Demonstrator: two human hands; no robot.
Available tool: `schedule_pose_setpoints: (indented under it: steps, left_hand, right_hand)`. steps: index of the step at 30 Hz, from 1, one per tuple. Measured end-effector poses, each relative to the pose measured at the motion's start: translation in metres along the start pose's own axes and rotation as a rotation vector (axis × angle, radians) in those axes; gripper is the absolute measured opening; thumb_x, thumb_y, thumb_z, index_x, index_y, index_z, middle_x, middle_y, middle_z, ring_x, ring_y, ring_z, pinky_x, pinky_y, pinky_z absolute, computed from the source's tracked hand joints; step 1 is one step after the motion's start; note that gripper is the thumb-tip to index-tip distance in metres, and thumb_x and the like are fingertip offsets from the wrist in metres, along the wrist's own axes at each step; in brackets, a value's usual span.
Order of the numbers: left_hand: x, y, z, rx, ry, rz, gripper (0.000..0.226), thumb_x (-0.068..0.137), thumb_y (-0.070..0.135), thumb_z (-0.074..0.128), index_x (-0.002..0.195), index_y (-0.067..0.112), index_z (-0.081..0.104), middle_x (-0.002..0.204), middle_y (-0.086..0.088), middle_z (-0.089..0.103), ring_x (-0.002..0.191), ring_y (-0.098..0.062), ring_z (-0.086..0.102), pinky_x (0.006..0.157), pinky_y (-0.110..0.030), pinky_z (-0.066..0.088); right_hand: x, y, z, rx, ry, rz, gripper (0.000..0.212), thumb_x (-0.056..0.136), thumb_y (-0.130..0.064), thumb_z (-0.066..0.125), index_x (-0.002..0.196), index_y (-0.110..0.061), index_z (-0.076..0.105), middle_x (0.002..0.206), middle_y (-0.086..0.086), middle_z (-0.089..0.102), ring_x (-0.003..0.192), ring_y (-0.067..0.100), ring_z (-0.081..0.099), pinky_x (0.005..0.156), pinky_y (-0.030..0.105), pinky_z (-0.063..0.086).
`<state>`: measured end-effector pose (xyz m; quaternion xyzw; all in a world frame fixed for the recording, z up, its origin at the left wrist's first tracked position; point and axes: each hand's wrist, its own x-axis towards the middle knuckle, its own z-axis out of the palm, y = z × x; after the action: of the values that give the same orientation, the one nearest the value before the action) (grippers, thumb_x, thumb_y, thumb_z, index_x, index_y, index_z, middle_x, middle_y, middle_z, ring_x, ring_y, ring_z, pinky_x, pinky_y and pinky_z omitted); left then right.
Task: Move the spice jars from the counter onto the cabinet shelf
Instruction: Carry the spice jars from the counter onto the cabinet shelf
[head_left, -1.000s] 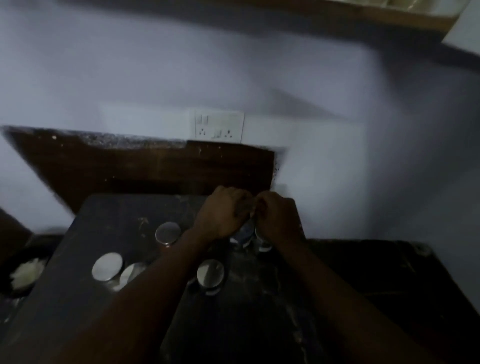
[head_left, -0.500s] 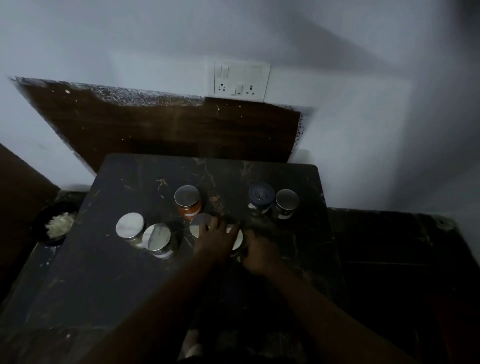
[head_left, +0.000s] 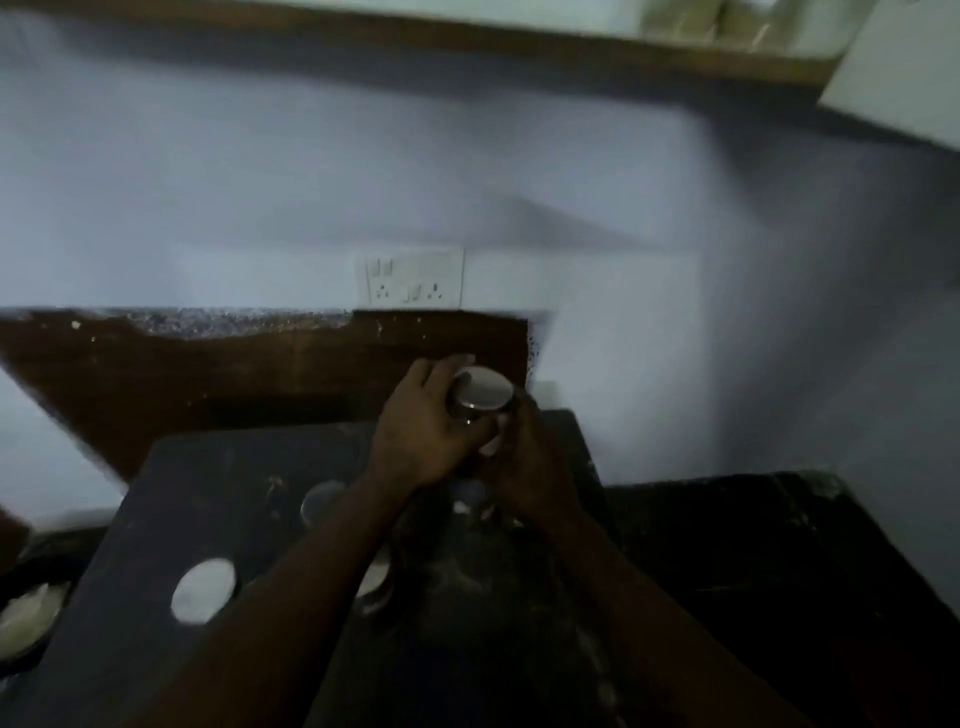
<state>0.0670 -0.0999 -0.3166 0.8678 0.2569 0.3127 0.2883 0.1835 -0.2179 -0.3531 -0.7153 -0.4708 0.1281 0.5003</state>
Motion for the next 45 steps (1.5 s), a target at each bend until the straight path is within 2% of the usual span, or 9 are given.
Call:
schedule_pose_setpoints:
  steps: [5, 9, 12, 20, 24, 33, 36, 39, 45]
  left_hand:
    - [0.105, 0.115, -0.065, -0.259, 0.356, 0.264, 0.073, 0.078, 0.063, 0.078, 0.137, 0.028, 0.054, 0.126, 0.01, 0.059, 0.113, -0.006, 0.06, 0.088, -0.033, 0.057]
    - [0.174, 0.204, -0.115, -0.308, 0.42, 0.417, 0.075, 0.077, 0.066, 0.074, 0.14, 0.033, 0.049, 0.131, 0.015, 0.056, 0.114, -0.006, 0.059, 0.088, -0.035, 0.058]
    - [0.213, 0.244, -0.132, -0.294, 0.378, 0.43, 0.076, 0.077, 0.057, 0.076, 0.143, 0.031, 0.048, 0.131, 0.011, 0.055, 0.113, -0.009, 0.058, 0.091, -0.029, 0.053]
    - [0.285, 0.253, -0.117, -0.182, 0.308, 0.295, 0.079, 0.082, 0.033, 0.081, 0.15, 0.022, 0.044, 0.139, -0.003, 0.053, 0.122, -0.021, 0.056, 0.103, -0.037, 0.048]
    - [0.31, 0.246, -0.108, -0.149, 0.322, 0.23, 0.079, 0.081, 0.034, 0.081, 0.149, 0.021, 0.043, 0.139, -0.004, 0.054, 0.123, -0.021, 0.055, 0.101, -0.035, 0.047]
    - [0.334, 0.219, -0.091, -0.182, 0.304, 0.073, 0.083, 0.086, 0.04, 0.079, 0.152, 0.017, 0.034, 0.146, -0.003, 0.055, 0.13, -0.027, 0.054, 0.095, -0.03, 0.041]
    - [0.34, 0.213, -0.087, -0.185, 0.304, -0.018, 0.077, 0.087, 0.043, 0.077, 0.141, 0.012, 0.033, 0.134, -0.01, 0.06, 0.119, -0.032, 0.06, 0.085, -0.032, 0.042]
    - [0.348, 0.212, -0.084, -0.124, 0.28, -0.085, 0.068, 0.089, 0.047, 0.073, 0.128, 0.008, 0.034, 0.125, -0.016, 0.061, 0.113, -0.034, 0.061, 0.081, -0.036, 0.044]
    - [0.353, 0.214, -0.07, 0.127, 0.188, -0.17, 0.055, 0.095, 0.045, 0.061, 0.128, 0.012, 0.033, 0.122, -0.014, 0.065, 0.112, -0.036, 0.063, 0.084, -0.041, 0.046]
  right_hand:
    - [0.083, -0.117, -0.091, 0.012, 0.382, -0.293, 0.077, 0.075, -0.042, 0.078, 0.14, -0.053, 0.037, 0.131, -0.022, 0.062, 0.113, -0.002, 0.063, 0.086, 0.024, 0.059]
    - [0.141, -0.2, -0.174, -0.001, 0.52, -0.486, 0.07, 0.072, -0.044, 0.074, 0.133, -0.051, 0.041, 0.121, -0.021, 0.066, 0.107, -0.003, 0.065, 0.073, 0.018, 0.058]
    - [0.173, -0.226, -0.215, -0.007, 0.526, -0.495, 0.068, 0.069, -0.048, 0.074, 0.13, -0.044, 0.044, 0.114, -0.016, 0.069, 0.099, -0.001, 0.067, 0.073, 0.021, 0.059]
    - [0.235, -0.222, -0.249, 0.013, 0.365, -0.356, 0.06, 0.069, -0.039, 0.075, 0.098, -0.077, 0.04, 0.096, -0.037, 0.065, 0.091, -0.006, 0.066, 0.075, 0.024, 0.056]
    - [0.261, -0.215, -0.248, 0.034, 0.323, -0.313, 0.049, 0.066, -0.041, 0.073, 0.106, -0.059, 0.051, 0.112, -0.02, 0.065, 0.1, 0.006, 0.066, 0.083, 0.033, 0.06]
    - [0.296, -0.198, -0.241, -0.078, 0.323, -0.247, 0.049, 0.08, -0.042, 0.073, 0.125, -0.036, 0.054, 0.094, -0.032, 0.055, 0.089, -0.004, 0.06, 0.06, 0.004, 0.036]
    - [0.308, -0.188, -0.238, -0.113, 0.346, -0.196, 0.061, 0.081, -0.052, 0.07, 0.132, -0.023, 0.051, 0.12, -0.005, 0.068, 0.11, 0.019, 0.066, 0.08, 0.022, 0.049]
    - [0.318, -0.182, -0.235, -0.193, 0.384, -0.158, 0.058, 0.084, -0.054, 0.069, 0.126, -0.015, 0.054, 0.12, 0.006, 0.07, 0.108, 0.024, 0.067, 0.089, 0.039, 0.056]
    - [0.333, -0.175, -0.231, -0.381, 0.407, -0.103, 0.036, 0.093, -0.035, 0.068, 0.118, -0.008, 0.064, 0.111, 0.009, 0.072, 0.104, 0.026, 0.067, 0.084, 0.032, 0.054]
